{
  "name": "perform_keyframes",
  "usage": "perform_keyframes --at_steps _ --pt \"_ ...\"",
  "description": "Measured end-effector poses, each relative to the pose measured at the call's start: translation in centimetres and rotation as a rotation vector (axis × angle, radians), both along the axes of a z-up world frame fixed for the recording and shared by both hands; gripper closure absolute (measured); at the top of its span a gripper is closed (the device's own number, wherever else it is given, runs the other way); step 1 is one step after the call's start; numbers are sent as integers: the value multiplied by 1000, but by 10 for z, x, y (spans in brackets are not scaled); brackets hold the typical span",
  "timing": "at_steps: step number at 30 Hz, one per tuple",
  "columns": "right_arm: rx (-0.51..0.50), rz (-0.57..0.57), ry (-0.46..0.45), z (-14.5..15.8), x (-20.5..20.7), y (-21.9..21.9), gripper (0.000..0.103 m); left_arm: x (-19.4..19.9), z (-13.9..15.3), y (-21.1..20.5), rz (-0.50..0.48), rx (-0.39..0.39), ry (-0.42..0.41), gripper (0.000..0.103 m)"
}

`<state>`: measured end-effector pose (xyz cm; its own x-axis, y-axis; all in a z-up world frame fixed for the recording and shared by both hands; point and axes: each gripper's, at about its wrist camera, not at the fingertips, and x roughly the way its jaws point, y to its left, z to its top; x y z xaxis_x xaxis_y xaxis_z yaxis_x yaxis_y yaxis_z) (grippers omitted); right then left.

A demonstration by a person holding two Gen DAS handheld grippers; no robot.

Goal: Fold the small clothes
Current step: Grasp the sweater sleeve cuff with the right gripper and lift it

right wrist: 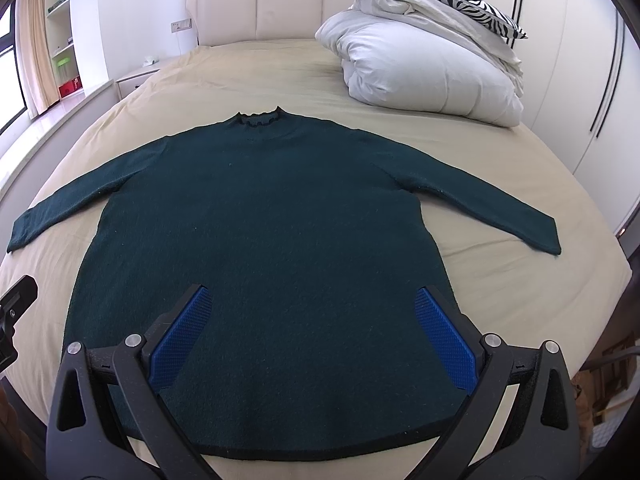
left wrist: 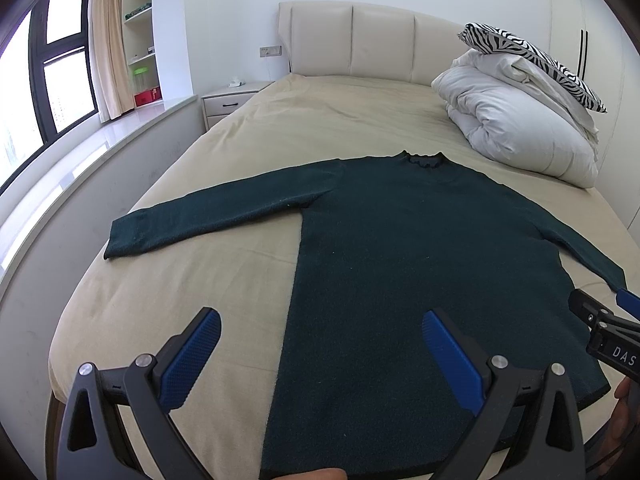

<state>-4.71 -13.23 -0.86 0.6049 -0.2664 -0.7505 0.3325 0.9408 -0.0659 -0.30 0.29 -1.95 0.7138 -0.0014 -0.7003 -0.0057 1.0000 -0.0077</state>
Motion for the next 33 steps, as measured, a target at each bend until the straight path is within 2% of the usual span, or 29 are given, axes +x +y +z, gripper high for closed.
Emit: perform_keyframes --at_steps 2,6,11,14,16,19,22,24,26,28,31,33 --pt "3 -2 2 -1 1 -2 0 2 -3 0 -1 -11 8 0" --pt "47 -11 6 -6 2 -14 0 5 -15 3 -37 -91 33 0" --pt "174 -71 -49 -15 -7 -68 0 9 -31 -3 -74 -69 79 0" --pt "258 -176 -120 -21 -18 -130 0 20 -39 -5 -113 -97 142 0" --pt "327 -291 -163 -30 -30 -187 0 27 -40 -5 -110 -118 158 0" --pt "475 -487 -249 -52 -57 -278 1 34 -39 -11 -104 -86 128 0" --pt "570 -642 -294 -75 -82 -353 5 42 -40 -20 -107 -39 60 0" --pt "624 -692 -305 -93 -91 -394 8 51 -44 -29 -124 -18 80 0" --pt "717 -750 -321 -114 -99 -429 15 62 -47 -34 -124 -16 133 0" --pt "806 -780 -380 -132 -106 -457 21 70 -47 -32 -101 -71 146 0" --pt "810 -781 -440 -140 -104 -486 24 80 -44 -37 -106 -89 127 0" --pt "803 -761 -449 -143 -98 -501 31 89 -46 -41 -130 -113 139 0"
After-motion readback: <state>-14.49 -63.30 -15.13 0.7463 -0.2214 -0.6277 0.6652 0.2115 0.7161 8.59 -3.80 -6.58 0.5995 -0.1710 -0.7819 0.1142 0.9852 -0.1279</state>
